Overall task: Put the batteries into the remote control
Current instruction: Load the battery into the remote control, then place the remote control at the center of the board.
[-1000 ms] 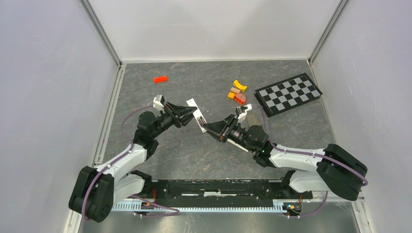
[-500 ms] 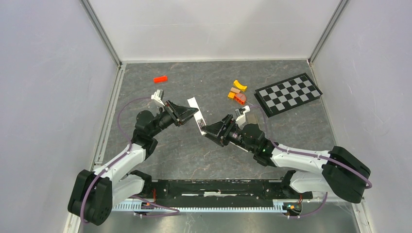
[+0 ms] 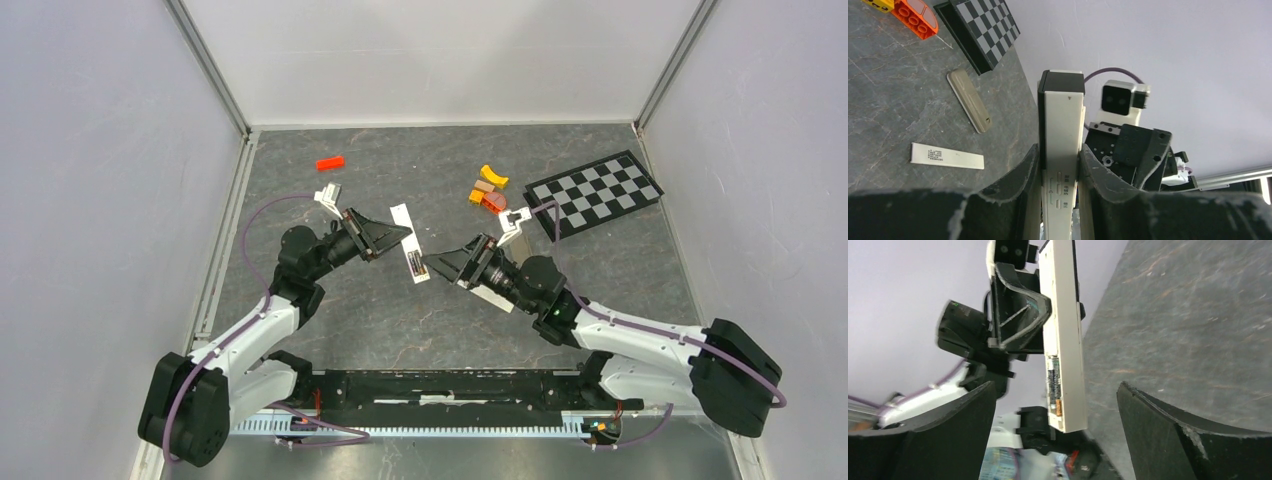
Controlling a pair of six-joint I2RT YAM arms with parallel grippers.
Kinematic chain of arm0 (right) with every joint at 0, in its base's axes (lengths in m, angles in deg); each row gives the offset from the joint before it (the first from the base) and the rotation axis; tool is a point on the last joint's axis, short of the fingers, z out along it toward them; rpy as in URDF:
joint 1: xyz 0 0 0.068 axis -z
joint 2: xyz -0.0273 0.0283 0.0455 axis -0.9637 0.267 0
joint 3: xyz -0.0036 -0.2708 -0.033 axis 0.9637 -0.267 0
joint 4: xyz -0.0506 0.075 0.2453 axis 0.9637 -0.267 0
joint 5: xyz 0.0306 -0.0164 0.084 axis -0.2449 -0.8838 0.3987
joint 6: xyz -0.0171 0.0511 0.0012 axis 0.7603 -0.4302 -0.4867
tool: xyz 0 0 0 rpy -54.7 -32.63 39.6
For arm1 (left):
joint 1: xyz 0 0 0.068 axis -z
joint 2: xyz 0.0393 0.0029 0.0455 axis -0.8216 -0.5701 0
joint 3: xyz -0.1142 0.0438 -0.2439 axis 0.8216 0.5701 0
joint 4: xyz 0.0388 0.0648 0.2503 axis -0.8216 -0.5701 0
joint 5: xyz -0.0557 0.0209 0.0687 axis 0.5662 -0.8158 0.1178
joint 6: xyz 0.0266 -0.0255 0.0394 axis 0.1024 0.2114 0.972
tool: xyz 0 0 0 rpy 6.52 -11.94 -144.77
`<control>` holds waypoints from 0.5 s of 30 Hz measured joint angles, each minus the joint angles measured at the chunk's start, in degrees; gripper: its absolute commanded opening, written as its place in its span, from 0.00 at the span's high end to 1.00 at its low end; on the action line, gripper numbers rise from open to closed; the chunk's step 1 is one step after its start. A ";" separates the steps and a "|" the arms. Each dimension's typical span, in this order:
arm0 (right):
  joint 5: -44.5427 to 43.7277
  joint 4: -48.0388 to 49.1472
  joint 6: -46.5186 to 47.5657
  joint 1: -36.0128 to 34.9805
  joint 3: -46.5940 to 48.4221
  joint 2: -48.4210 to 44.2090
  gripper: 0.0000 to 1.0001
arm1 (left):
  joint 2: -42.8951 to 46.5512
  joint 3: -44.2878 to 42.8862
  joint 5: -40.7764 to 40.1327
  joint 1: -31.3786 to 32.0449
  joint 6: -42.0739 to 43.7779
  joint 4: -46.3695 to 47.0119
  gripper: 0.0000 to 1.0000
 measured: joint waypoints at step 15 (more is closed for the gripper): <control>-16.02 -35.80 41.83 -8.63 36.24 15.08 0.13 | 0.70 -2.23 -7.13 0.00 3.39 -13.20 0.98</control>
